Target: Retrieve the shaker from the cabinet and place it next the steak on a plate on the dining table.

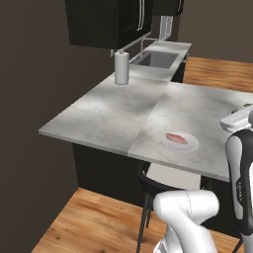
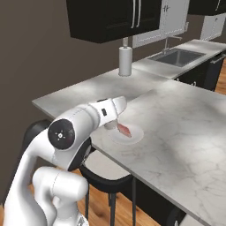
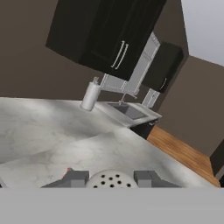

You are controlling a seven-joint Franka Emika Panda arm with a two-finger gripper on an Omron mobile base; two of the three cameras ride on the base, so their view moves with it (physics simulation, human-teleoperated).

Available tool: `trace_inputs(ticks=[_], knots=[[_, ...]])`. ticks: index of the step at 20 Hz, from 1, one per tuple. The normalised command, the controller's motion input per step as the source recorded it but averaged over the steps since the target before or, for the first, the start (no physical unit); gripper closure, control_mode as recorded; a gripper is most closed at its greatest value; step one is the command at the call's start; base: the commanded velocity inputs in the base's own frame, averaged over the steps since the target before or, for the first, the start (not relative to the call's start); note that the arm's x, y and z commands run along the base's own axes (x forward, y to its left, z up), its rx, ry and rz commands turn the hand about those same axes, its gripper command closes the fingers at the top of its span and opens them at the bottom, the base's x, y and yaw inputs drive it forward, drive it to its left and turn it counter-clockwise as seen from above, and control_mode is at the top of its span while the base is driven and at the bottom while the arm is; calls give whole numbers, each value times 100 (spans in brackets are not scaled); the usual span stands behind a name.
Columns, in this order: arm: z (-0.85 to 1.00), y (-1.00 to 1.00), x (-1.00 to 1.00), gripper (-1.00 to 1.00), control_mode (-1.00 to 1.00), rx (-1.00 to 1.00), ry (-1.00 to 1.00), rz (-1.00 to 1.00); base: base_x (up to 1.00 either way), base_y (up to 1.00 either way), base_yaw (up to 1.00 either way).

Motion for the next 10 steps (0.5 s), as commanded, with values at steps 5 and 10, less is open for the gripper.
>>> trace_inputs(ticks=[5, 10], knots=[[-10, -32, 26, 100, -100, 39, 19, 4, 0, 0, 0], [0, -26, 33, 100, -100, 35, 18, 9, 0, 0, 0]])
